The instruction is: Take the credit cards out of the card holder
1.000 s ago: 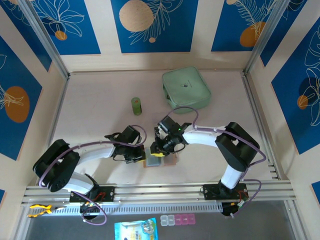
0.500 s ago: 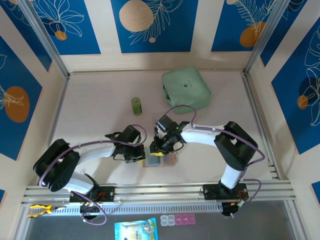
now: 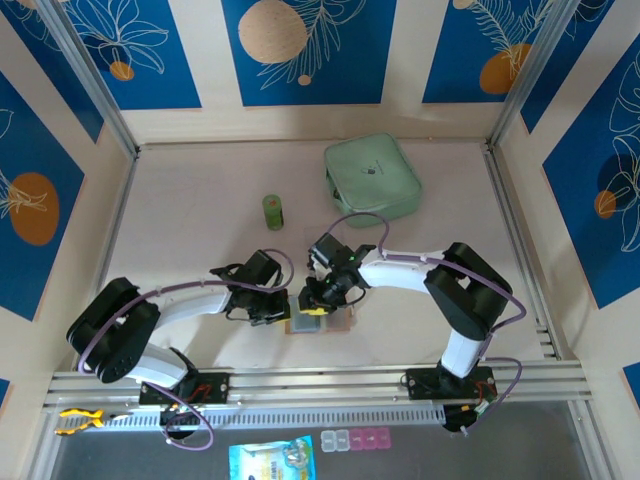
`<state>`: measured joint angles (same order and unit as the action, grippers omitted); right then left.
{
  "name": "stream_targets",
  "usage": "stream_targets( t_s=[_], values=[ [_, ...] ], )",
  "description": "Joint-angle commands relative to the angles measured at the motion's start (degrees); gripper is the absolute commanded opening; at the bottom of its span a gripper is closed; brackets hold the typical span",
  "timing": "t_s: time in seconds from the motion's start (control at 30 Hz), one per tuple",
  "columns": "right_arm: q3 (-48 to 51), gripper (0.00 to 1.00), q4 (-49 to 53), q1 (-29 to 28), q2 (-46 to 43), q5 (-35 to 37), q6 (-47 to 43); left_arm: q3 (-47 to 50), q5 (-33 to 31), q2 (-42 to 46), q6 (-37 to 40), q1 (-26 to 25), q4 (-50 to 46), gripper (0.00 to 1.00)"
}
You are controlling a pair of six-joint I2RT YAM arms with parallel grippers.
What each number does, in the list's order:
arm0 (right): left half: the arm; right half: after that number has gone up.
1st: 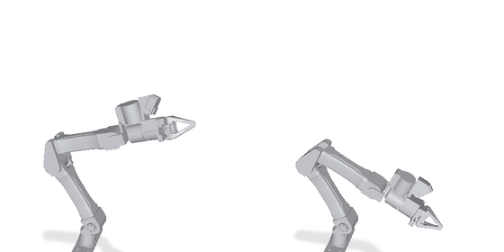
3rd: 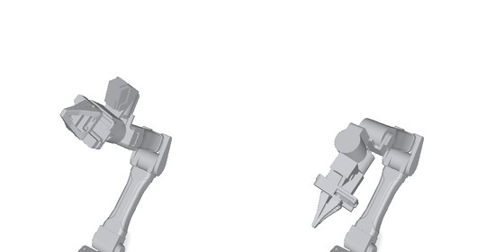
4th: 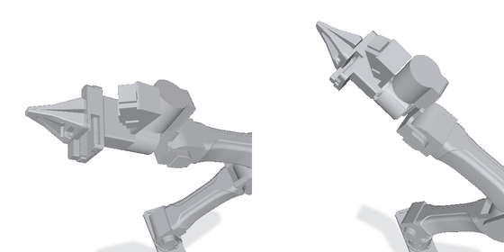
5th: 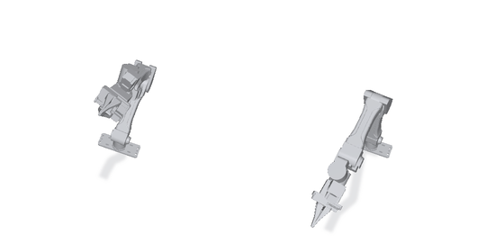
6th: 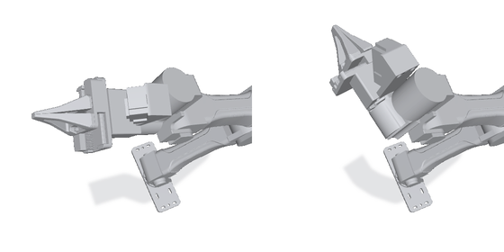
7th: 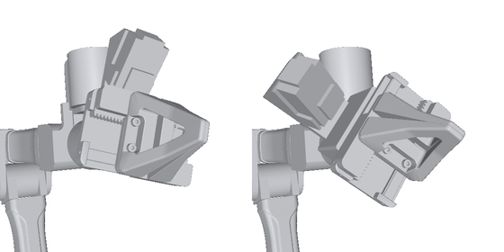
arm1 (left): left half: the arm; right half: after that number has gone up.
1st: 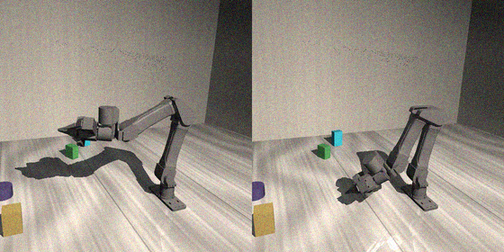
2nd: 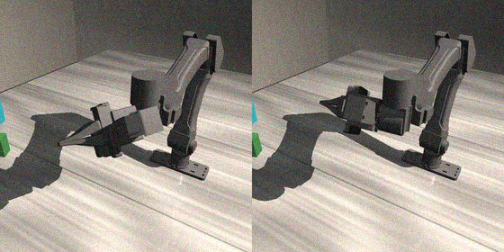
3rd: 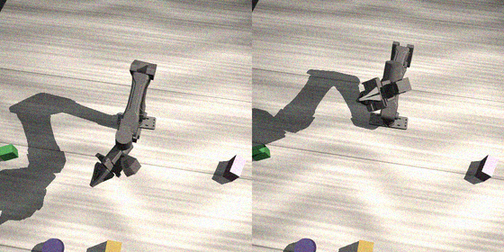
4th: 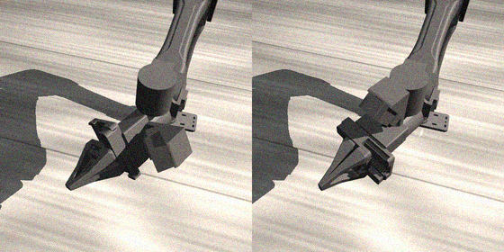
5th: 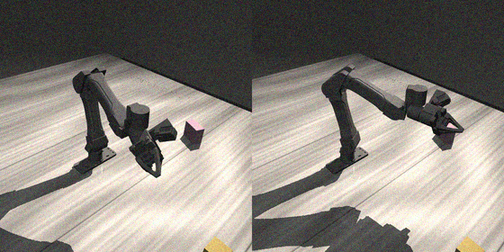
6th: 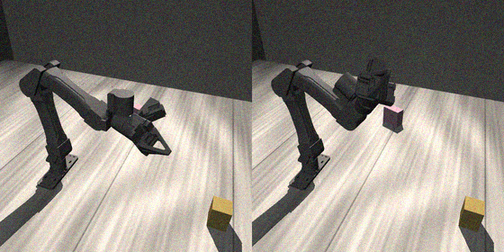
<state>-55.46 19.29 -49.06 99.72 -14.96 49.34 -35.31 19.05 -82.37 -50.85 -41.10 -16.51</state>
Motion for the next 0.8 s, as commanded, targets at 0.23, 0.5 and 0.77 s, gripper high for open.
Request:
stream_targets(
  t_s=[0.23,0.5,0.77],
  values=[
    [1.0,0.30,3.4,0.4,-1.4,2.1,-1.4,-0.5,-2.3,-0.7,0.9,0.2,-3.7,0.00],
    [2.5,0.29,3.5,1.3,-2.5,2.0,-1.5,-0.6,-2.3,-0.8,1.1,0.2,-3.9,0.00],
    [3.9,0.29,2.9,1.8,-3.3,2.3,-1.5,-1.0,-2.6,-0.1,1.0,0.2,-4.4,0.00]
  ],
)
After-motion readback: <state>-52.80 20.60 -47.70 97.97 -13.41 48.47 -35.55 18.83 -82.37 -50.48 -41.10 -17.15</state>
